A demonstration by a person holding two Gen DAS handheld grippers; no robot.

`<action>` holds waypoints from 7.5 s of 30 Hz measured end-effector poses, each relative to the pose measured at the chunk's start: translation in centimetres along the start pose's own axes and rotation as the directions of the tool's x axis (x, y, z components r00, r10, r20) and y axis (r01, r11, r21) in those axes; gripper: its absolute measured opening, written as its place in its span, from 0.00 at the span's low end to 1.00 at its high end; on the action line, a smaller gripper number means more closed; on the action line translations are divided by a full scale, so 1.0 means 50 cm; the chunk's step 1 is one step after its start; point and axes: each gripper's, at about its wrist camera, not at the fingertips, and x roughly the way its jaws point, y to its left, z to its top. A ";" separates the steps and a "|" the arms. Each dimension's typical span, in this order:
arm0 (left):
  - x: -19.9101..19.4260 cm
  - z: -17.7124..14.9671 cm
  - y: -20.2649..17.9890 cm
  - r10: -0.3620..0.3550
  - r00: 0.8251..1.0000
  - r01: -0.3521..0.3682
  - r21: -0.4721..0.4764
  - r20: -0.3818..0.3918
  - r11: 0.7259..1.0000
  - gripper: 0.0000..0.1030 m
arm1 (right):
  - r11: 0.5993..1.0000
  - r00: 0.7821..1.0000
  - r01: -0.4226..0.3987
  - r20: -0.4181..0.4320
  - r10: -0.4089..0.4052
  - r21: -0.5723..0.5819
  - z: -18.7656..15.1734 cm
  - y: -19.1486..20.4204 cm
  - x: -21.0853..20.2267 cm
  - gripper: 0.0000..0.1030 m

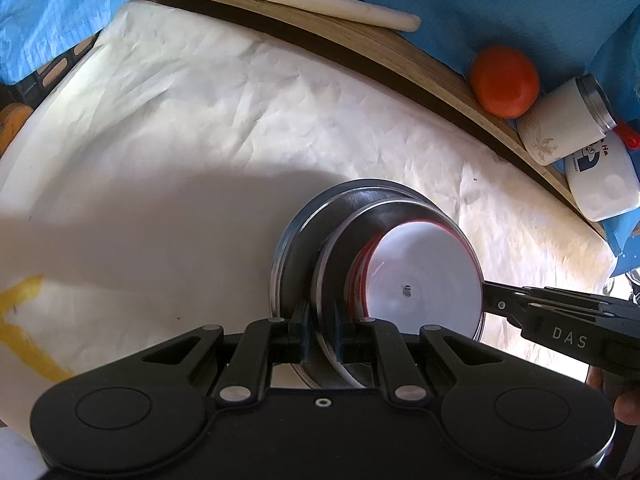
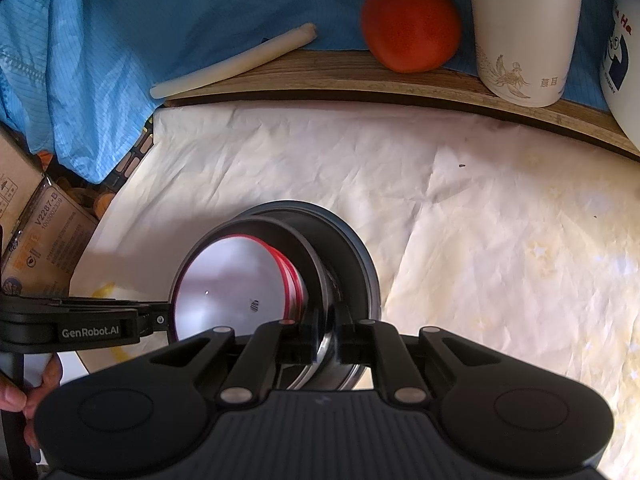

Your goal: Organize plates and bowls

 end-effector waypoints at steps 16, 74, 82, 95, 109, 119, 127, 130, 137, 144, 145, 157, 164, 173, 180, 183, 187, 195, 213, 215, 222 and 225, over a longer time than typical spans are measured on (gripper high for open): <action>-0.006 -0.009 0.002 0.003 0.999 -0.003 -0.023 0.039 1.000 0.11 | 1.000 0.999 -0.011 0.030 0.011 -0.008 -0.005 -0.002 -0.008 0.11; -0.183 -0.161 -0.025 0.122 0.862 -0.123 -0.031 0.491 0.992 0.99 | 0.989 0.908 0.073 0.419 -0.011 -0.132 -0.124 0.020 -0.159 0.96; -0.213 -0.192 0.000 0.080 0.846 -0.127 0.052 0.528 0.991 0.99 | 0.991 0.869 0.111 0.491 -0.062 -0.073 -0.188 0.049 -0.194 1.00; -0.244 -0.287 0.035 0.012 0.831 -0.121 0.159 0.556 0.980 0.99 | 0.978 0.793 0.208 0.588 -0.156 -0.020 -0.322 0.132 -0.240 1.00; -0.265 -0.352 0.056 -0.008 0.807 -0.132 0.194 0.590 0.972 0.99 | 0.974 0.765 0.226 0.617 -0.185 0.012 -0.397 0.159 -0.257 1.00; -0.251 -0.380 0.058 -0.033 0.811 -0.128 0.233 0.584 0.964 0.99 | 0.967 0.757 0.254 0.617 -0.215 0.026 -0.437 0.164 -0.260 1.00; -0.240 -0.392 0.056 -0.034 0.809 -0.151 0.263 0.587 0.953 0.99 | 0.963 0.742 0.267 0.629 -0.232 0.040 -0.452 0.157 -0.258 1.00; -0.236 -0.395 0.060 -0.030 0.809 -0.157 0.264 0.588 0.952 0.99 | 0.962 0.744 0.269 0.625 -0.237 0.044 -0.452 0.152 -0.254 1.00; -0.229 -0.398 0.065 -0.024 0.810 -0.160 0.260 0.586 0.952 0.99 | 0.960 0.756 0.277 0.608 -0.242 0.038 -0.449 0.148 -0.247 1.00; -0.223 -0.400 0.061 -0.022 0.814 -0.166 0.269 0.580 0.949 0.99 | 0.960 0.766 0.277 0.596 -0.242 0.033 -0.451 0.144 -0.236 1.00; -0.222 -0.401 0.060 -0.022 0.816 -0.165 0.270 0.578 0.949 0.99 | 0.961 0.767 0.276 0.595 -0.241 0.035 -0.451 0.143 -0.235 1.00; -0.214 -0.405 0.061 -0.024 0.822 -0.167 0.281 0.569 0.945 0.99 | 0.960 0.778 0.277 0.579 -0.244 0.033 -0.456 0.143 -0.225 1.00; -0.210 -0.405 0.059 -0.028 0.825 -0.166 0.290 0.565 0.943 0.99 | 0.959 0.779 0.280 0.575 -0.250 0.039 -0.455 0.141 -0.225 1.00; -0.207 -0.403 0.056 -0.026 0.827 -0.169 0.293 0.562 0.941 0.99 | 0.960 0.782 0.279 0.571 -0.251 0.041 -0.454 0.138 -0.223 1.00; -0.207 -0.403 0.055 -0.025 0.827 -0.170 0.292 0.562 0.941 0.99 | 0.960 0.783 0.277 0.569 -0.250 0.041 -0.452 0.136 -0.223 1.00; -0.207 -0.403 0.054 -0.025 0.827 -0.170 0.293 0.562 0.941 0.99 | 0.960 0.783 0.277 0.569 -0.251 0.042 -0.453 0.137 -0.223 1.00; -0.206 -0.403 0.053 -0.026 0.827 -0.170 0.294 0.562 0.941 0.99 | 0.960 0.784 0.275 0.568 -0.249 0.042 -0.452 0.134 -0.223 1.00; -0.205 -0.402 0.051 -0.027 0.827 -0.172 0.299 0.561 0.939 0.99 | 0.961 0.784 0.273 0.569 -0.247 0.041 -0.453 0.131 -0.223 1.00; -0.206 -0.398 0.053 -0.027 0.827 -0.174 0.302 0.561 0.937 0.99 | 0.961 0.786 0.272 0.567 -0.245 0.038 -0.449 0.131 -0.222 1.00; -0.206 -0.398 0.053 -0.027 0.827 -0.174 0.302 0.562 0.937 0.99 | 0.961 0.787 0.272 0.567 -0.245 0.039 -0.450 0.131 -0.222 1.00; -0.205 -0.398 0.053 -0.031 0.828 -0.172 0.306 0.560 0.936 0.99 | 0.962 0.787 0.271 0.566 -0.246 0.040 -0.450 0.129 -0.221 1.00; -0.204 -0.398 0.053 -0.033 0.828 -0.171 0.307 0.560 0.936 0.99 | 0.962 0.787 0.271 0.566 -0.246 0.040 -0.450 0.128 -0.221 1.00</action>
